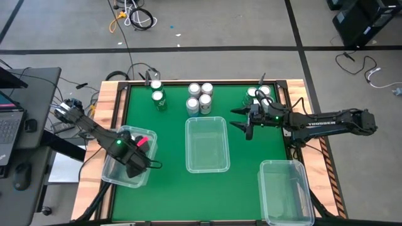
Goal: Sort soda cans
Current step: Adjust the bottom left transparent bin on the table
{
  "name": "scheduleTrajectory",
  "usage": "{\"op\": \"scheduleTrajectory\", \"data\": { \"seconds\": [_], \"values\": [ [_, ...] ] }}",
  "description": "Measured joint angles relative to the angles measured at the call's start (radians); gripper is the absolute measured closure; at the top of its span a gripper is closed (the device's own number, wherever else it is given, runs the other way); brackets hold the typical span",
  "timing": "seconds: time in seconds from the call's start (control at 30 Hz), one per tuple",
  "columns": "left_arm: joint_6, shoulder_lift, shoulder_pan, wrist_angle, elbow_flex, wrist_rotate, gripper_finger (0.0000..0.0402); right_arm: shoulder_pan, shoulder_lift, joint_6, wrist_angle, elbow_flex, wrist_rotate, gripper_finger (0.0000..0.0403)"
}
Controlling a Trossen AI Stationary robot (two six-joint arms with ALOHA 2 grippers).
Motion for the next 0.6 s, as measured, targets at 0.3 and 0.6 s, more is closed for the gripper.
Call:
{"op": "scheduleTrajectory", "data": {
  "seconds": [0.3, 0.6],
  "values": [
    [0.181, -0.07, 0.196, 0.014, 0.0, -0.23, 0.0392, -0.001, 0.0, 0.0, 0.0, 0.0, 0.006, 0.0168],
    [0.546, -0.209, 0.62, 0.107, 0.0, -0.275, 0.0399, -0.003, 0.0, -0.019, 0.0, 0.0, 0.009, 0.0255]
  ]
}}
